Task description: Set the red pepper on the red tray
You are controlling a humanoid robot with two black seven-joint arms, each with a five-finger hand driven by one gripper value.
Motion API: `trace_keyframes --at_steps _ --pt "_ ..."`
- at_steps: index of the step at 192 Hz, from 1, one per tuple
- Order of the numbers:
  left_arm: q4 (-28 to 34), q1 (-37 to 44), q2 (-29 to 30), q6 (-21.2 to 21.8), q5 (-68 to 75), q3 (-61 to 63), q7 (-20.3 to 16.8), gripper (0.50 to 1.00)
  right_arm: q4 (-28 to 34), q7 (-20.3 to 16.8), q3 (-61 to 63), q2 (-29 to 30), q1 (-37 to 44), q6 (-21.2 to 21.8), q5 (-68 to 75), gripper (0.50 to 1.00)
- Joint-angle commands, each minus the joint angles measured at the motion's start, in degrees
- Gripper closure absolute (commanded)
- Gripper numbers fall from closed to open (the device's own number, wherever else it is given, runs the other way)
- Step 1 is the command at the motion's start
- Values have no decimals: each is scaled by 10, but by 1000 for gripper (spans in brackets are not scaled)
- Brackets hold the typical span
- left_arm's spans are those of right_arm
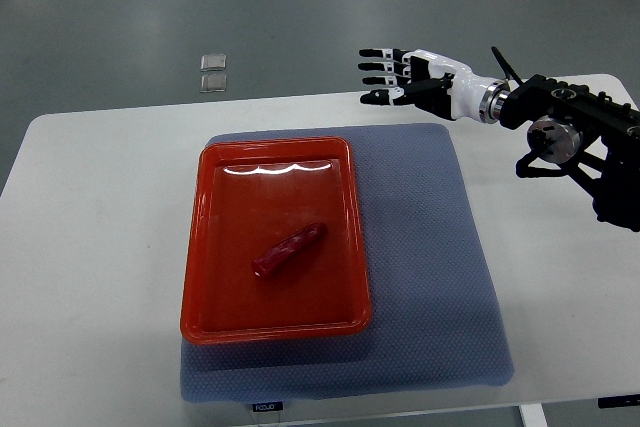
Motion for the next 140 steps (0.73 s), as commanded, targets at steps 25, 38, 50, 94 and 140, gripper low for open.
trace_keyframes --at_steps 25,38,50,94,140 --pt "0 -1 0 0 0 0 0 500 -46 -1 4 26 -37 0 210 595" --pt "0 0 0 0 0 0 0 500 -49 0 9 34 -53 0 243 593" --pt "0 -1 0 0 -1 0 0 500 -57 0 22 41 -64 0 254 591" --pt "0 -1 0 0 0 0 0 500 -88 6 49 60 -80 5 245 589" --pt "0 0 0 0 0 0 0 500 -88 6 43 58 -80 6 236 587"
